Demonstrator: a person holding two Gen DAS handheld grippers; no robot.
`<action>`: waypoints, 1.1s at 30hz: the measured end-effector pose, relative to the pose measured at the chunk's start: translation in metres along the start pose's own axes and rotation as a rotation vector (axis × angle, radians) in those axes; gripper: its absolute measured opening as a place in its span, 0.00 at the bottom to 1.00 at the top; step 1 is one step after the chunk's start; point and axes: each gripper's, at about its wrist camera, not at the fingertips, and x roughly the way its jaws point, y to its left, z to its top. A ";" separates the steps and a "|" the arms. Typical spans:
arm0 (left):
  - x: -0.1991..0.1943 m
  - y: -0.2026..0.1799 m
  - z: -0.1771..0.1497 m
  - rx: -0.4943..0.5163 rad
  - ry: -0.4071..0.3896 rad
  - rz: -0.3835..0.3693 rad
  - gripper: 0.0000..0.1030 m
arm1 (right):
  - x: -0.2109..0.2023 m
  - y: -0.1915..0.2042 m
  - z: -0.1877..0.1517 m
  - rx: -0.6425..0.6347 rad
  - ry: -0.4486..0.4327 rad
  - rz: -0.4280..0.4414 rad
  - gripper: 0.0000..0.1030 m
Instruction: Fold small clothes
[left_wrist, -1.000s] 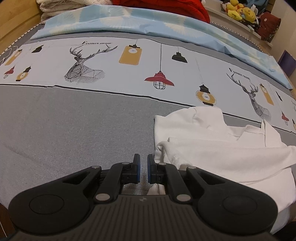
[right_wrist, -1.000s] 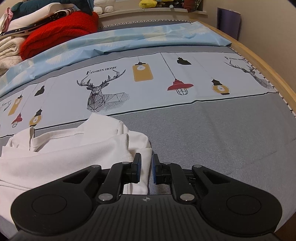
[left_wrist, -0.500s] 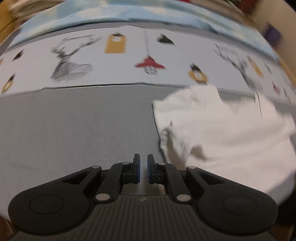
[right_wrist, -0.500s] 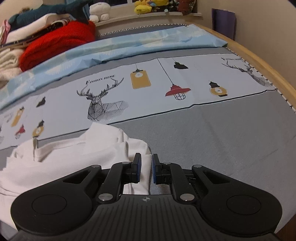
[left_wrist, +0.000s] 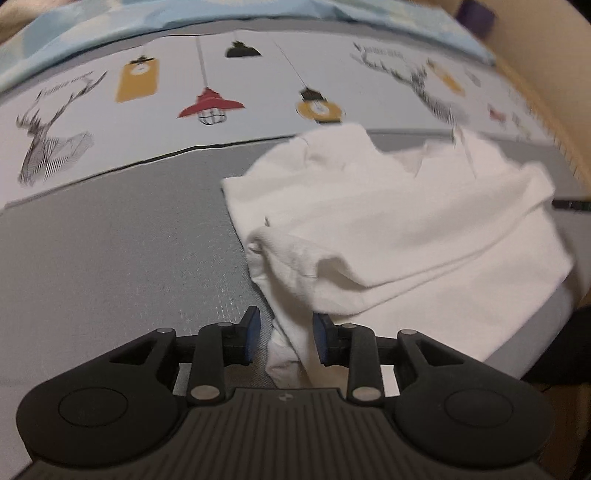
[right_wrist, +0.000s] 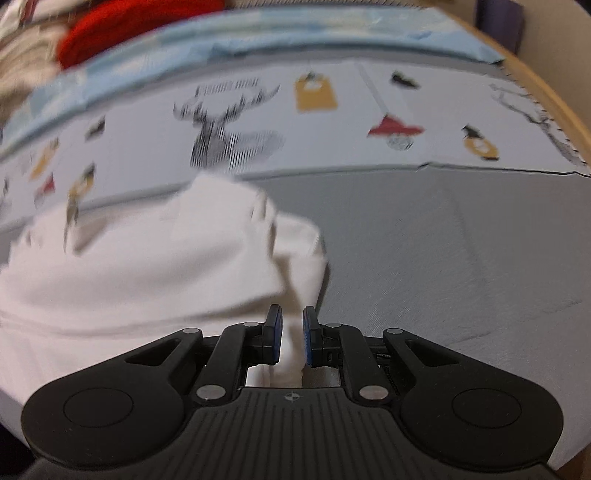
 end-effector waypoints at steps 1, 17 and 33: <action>0.005 -0.006 0.002 0.030 0.015 0.017 0.33 | 0.006 0.004 0.000 -0.020 0.029 -0.005 0.11; 0.018 0.002 0.047 -0.096 -0.098 0.080 0.38 | 0.026 0.030 0.045 -0.003 -0.137 -0.002 0.11; 0.028 0.029 0.059 -0.230 -0.120 0.073 0.06 | 0.013 -0.042 0.056 0.473 -0.276 0.076 0.37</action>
